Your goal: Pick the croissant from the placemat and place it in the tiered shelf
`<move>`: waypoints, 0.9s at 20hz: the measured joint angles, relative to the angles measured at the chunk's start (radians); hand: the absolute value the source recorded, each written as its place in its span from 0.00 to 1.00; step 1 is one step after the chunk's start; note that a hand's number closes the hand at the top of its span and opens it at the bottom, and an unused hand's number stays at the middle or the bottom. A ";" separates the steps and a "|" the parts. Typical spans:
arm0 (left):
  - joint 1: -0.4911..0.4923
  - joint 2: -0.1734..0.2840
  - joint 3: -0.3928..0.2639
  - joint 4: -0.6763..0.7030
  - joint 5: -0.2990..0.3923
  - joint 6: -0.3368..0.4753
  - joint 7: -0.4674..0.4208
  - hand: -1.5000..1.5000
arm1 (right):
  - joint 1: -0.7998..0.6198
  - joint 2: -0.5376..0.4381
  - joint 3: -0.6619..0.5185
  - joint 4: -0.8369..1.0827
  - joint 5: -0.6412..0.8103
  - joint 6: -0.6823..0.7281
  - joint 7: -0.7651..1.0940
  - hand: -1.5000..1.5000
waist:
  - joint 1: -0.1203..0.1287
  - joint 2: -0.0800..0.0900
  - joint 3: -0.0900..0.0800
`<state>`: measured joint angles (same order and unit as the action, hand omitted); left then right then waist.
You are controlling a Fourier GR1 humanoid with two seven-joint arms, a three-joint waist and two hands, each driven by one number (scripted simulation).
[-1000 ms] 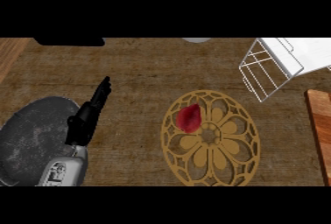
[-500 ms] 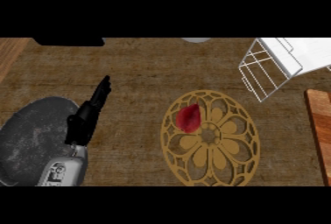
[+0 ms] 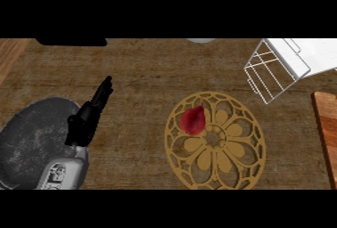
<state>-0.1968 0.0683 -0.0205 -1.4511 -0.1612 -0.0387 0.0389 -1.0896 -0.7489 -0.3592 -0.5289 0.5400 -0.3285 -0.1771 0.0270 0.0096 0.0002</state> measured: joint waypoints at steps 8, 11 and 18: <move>0.008 -0.010 0.002 0.012 0.000 0.007 -0.012 0.50 | -0.043 -0.036 -0.078 0.078 -0.086 0.059 -0.029 0.00 | -0.005 -0.003 0.000; 0.002 0.001 0.017 0.032 0.011 -0.006 -0.034 0.50 | -0.065 -0.048 -0.093 0.091 -0.116 0.110 -0.033 0.00 | -0.007 -0.003 0.000; 0.010 -0.008 0.005 -0.005 0.001 0.004 0.000 0.50 | -0.126 -0.078 -0.125 0.097 -0.179 0.199 0.002 0.00 | -0.008 -0.005 0.000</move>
<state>-0.1870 0.0602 -0.0158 -1.4559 -0.1599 -0.0344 0.0388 -1.2158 -0.8271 -0.4842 -0.4317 0.3611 -0.1291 -0.1747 0.0194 0.0050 0.0002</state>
